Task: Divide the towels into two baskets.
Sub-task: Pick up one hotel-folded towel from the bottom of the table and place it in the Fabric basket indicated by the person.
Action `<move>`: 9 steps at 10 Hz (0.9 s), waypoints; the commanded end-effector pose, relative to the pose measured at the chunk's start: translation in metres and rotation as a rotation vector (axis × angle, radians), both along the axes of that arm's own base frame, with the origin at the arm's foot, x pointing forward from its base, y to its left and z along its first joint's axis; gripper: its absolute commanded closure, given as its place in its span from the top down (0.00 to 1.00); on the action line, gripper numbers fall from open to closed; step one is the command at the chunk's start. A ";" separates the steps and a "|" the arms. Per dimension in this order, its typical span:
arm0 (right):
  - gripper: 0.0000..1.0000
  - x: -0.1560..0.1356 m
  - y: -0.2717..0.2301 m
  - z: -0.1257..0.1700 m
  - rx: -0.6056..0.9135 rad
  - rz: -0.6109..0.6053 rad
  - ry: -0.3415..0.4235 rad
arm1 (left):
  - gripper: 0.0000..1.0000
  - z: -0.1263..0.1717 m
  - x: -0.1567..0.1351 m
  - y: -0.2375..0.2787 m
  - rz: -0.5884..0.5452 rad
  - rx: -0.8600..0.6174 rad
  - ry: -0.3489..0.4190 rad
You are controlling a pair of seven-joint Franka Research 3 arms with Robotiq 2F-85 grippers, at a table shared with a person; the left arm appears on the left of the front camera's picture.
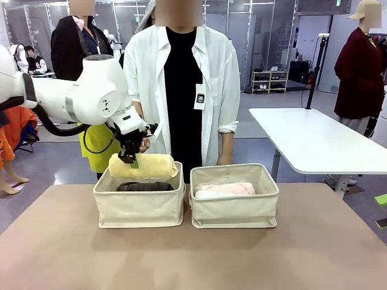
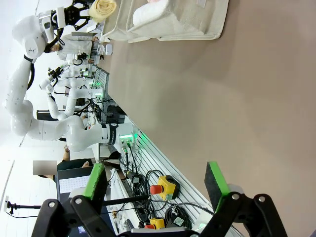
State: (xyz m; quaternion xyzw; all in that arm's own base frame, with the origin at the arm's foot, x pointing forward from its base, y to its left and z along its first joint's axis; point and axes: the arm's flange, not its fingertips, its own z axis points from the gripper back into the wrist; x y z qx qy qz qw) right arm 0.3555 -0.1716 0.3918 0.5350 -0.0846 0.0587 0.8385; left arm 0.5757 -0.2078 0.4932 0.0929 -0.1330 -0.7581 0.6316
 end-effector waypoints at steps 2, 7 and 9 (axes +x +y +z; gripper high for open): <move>1.00 -0.003 0.002 0.002 0.007 -0.001 -0.007 | 0.31 -0.015 0.023 -0.003 0.066 0.095 0.041; 1.00 -0.003 0.002 0.002 0.007 -0.001 -0.007 | 1.00 -0.030 0.017 0.010 0.093 0.042 0.087; 1.00 -0.003 0.002 0.002 0.007 -0.001 -0.007 | 0.88 -0.031 0.013 0.016 0.104 0.008 0.086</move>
